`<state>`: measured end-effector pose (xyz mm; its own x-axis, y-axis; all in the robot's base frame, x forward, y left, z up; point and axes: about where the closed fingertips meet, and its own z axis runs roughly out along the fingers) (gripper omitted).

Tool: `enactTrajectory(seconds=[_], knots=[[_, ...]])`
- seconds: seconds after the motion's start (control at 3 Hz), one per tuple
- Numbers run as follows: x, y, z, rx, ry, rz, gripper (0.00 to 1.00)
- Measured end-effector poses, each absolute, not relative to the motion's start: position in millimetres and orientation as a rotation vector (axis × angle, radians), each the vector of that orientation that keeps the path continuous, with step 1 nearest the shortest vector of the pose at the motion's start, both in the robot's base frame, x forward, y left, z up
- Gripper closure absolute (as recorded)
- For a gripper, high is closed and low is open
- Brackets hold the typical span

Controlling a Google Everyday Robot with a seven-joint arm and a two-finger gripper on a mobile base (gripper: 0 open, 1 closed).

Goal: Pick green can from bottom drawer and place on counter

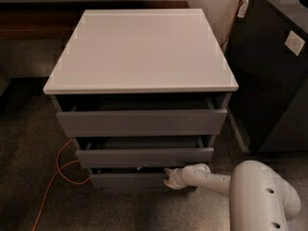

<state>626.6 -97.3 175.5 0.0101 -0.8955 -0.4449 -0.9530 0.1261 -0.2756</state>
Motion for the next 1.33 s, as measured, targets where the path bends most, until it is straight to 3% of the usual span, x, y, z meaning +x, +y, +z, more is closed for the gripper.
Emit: enactTrajectory(seconds=[1.33], knots=[[626.4, -97.2, 176.1, -1.779, 1.894, 0.146, 0.98]])
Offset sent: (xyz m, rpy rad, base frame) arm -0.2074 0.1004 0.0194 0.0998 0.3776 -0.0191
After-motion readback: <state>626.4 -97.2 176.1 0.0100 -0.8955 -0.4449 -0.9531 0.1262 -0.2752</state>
